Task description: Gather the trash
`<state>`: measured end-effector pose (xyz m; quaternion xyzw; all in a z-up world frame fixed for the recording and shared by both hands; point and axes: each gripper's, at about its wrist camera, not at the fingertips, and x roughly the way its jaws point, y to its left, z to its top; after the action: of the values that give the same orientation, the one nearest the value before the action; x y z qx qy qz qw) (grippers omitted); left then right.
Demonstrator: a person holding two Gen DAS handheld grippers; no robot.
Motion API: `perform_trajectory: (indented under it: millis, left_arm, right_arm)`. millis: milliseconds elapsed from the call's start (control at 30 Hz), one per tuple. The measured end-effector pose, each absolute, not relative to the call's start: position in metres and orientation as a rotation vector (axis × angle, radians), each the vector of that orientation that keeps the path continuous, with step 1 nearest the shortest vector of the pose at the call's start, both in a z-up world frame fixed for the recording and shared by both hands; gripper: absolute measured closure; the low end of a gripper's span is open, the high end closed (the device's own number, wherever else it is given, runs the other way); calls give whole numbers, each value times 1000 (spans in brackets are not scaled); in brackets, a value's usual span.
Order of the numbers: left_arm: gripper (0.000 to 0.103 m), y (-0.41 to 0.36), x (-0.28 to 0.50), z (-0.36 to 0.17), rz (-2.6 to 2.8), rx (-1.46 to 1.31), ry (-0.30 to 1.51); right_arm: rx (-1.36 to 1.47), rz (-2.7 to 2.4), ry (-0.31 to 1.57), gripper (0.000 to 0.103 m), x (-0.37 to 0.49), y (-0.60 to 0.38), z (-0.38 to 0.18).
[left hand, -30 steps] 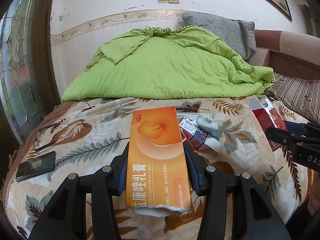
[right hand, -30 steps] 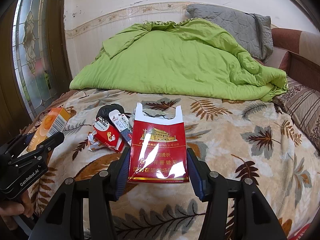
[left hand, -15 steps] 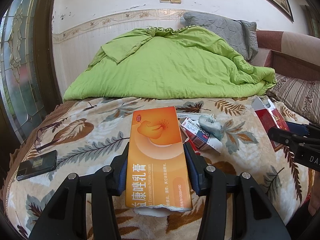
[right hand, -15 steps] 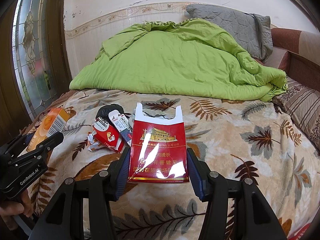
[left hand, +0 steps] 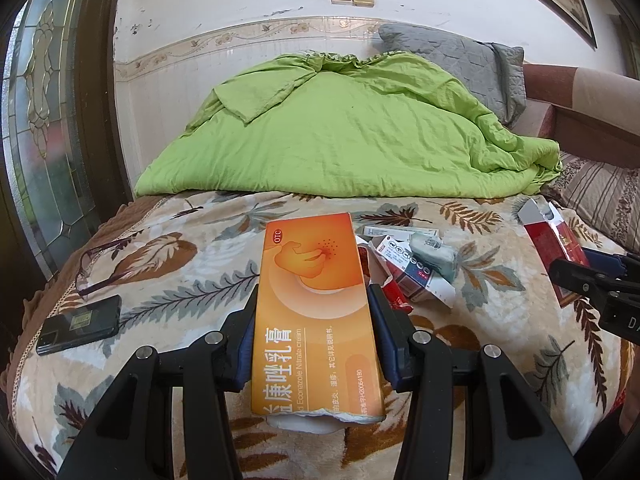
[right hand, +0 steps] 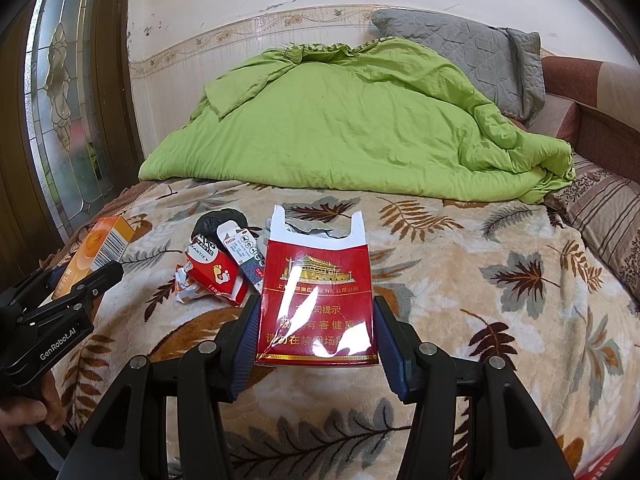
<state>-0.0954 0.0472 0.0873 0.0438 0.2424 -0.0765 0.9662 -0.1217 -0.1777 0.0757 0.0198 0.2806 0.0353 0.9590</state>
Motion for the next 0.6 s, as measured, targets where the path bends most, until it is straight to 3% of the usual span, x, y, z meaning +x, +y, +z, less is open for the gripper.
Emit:
perform_trajectory:
  millis: [600]
  left_arm:
    - [56,55,-91,86,-106,81,504]
  right_arm:
    - [42,71,568,45,-122,-178,76]
